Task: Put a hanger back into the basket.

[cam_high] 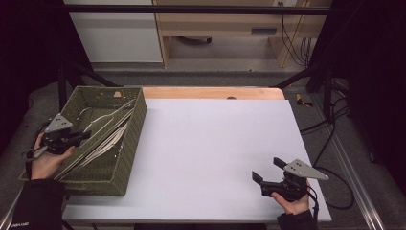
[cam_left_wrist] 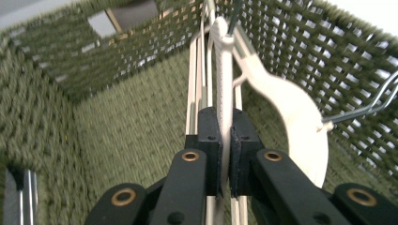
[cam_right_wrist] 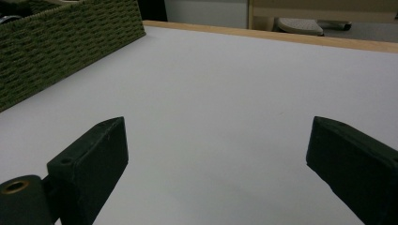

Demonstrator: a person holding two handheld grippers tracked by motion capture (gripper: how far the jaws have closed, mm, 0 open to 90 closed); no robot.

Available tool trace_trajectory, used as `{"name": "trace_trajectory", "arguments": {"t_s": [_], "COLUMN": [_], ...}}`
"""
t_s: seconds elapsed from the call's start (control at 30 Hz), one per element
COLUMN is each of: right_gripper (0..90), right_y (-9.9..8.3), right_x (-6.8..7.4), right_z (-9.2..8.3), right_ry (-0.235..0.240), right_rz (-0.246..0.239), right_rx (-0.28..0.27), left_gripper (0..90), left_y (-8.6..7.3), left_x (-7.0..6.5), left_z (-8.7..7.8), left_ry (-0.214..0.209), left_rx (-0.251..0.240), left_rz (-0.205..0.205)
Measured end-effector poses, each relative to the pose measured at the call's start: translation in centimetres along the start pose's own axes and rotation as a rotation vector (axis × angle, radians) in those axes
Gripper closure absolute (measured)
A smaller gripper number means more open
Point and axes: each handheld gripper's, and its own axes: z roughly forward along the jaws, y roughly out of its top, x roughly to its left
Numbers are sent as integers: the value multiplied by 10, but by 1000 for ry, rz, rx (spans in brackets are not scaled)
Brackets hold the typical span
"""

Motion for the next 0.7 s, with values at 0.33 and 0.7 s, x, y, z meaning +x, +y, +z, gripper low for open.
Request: {"name": "trace_trajectory", "arguments": {"t_s": [0.33,0.7], "right_gripper": [65,65], "right_y": [0,1], "right_x": [1,1], "right_z": [-1,-2], "right_ry": [-1,3], "right_rz": [-3,-3], "right_rx": [-1,-7], "left_gripper": [792,754], "left_y": [-4,5], "left_x": [-6,-18], "left_z": [6,-6], "left_ry": [-27,-78], "left_rx": [116,98], "left_rz": [7,3]}}
